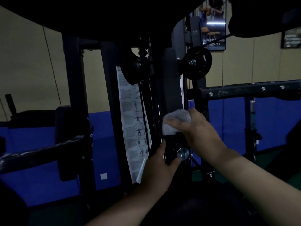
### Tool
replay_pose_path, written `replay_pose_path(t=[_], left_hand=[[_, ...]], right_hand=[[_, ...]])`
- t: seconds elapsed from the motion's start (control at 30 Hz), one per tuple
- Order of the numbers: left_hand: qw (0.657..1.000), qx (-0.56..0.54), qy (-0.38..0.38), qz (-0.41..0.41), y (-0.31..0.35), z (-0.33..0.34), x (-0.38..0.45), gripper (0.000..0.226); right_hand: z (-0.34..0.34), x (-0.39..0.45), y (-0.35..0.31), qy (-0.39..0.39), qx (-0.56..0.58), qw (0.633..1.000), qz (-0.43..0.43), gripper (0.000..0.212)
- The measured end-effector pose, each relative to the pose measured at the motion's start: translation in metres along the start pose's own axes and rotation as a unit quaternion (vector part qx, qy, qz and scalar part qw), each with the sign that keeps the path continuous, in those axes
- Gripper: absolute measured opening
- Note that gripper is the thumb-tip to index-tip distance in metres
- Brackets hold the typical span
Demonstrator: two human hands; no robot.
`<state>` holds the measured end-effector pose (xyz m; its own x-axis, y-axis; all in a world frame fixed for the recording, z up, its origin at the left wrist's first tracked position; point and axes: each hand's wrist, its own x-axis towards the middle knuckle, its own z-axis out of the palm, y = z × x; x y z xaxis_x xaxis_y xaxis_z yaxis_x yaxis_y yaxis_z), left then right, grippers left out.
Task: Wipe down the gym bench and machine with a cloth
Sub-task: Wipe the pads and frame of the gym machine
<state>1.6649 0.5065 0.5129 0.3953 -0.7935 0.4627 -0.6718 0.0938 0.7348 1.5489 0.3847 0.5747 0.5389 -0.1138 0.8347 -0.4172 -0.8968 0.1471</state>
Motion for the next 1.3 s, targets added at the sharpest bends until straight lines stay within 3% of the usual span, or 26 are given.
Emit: replay_pose_path(t=[0.1, 0.23, 0.27, 0.37, 0.43, 0.53, 0.67, 0.83, 0.9, 1.0, 1.07, 1.13, 1.23, 1.3], left_hand=[[0.998, 0.049, -0.038, -0.03, -0.004, 0.001, -0.017, 0.079], [0.978, 0.104, -0.146, -0.106, -0.012, 0.008, -0.055, 0.084], [0.976, 0.104, -0.155, -0.114, -0.014, 0.01, -0.062, 0.082], [0.981, 0.086, -0.128, -0.118, -0.02, 0.01, -0.069, 0.077], [0.983, 0.093, -0.11, -0.118, -0.025, 0.01, -0.071, 0.075], [0.985, 0.11, -0.077, -0.111, -0.027, 0.012, -0.076, 0.069], [0.982, 0.163, -0.043, -0.088, -0.025, 0.016, -0.078, 0.066], [0.977, 0.195, -0.041, -0.075, -0.028, 0.018, -0.079, 0.066], [0.976, 0.201, -0.04, -0.075, -0.028, 0.018, -0.079, 0.067], [0.973, 0.217, -0.028, -0.069, -0.028, 0.018, -0.08, 0.067], [0.974, 0.215, -0.02, -0.064, -0.029, 0.019, -0.08, 0.066], [0.976, 0.211, -0.005, -0.058, -0.029, 0.02, -0.08, 0.063], [0.98, 0.193, 0.006, -0.056, -0.029, 0.021, -0.082, 0.063], [0.979, 0.196, 0.006, -0.055, -0.03, 0.021, -0.082, 0.063]], right_hand=[[-0.017, -0.001, -0.011, 0.001, -0.015, 1.0, -0.014, 0.073], [-0.028, 0.059, 0.006, 0.004, -0.021, 1.0, 0.007, 0.03], [-0.03, 0.071, 0.006, 0.013, -0.018, 1.0, 0.022, 0.03], [-0.019, 0.067, 0.006, 0.014, -0.033, 0.999, 0.027, 0.052], [-0.019, 0.041, -0.004, 0.019, -0.01, 0.999, 0.048, 0.047], [-0.011, -0.013, -0.013, -0.003, -0.022, 0.999, -0.036, 0.04], [-0.013, -0.045, -0.021, -0.076, 0.1, 0.988, 0.09, 0.064], [-0.033, -0.04, -0.009, -0.141, 0.053, 0.983, 0.105, 0.057], [-0.035, -0.053, 0.0, -0.145, 0.045, 0.974, 0.169, 0.051], [-0.028, -0.074, 0.006, -0.171, 0.05, 0.932, 0.317, 0.039], [-0.021, -0.077, 0.003, -0.111, 0.088, 0.923, 0.357, 0.037], [-0.019, -0.073, -0.014, -0.003, 0.149, 0.931, 0.332, 0.036], [-0.012, -0.066, -0.038, 0.005, 0.204, 0.953, 0.225, 0.042], [-0.003, -0.071, -0.032, -0.004, 0.209, 0.943, 0.258, 0.037]])
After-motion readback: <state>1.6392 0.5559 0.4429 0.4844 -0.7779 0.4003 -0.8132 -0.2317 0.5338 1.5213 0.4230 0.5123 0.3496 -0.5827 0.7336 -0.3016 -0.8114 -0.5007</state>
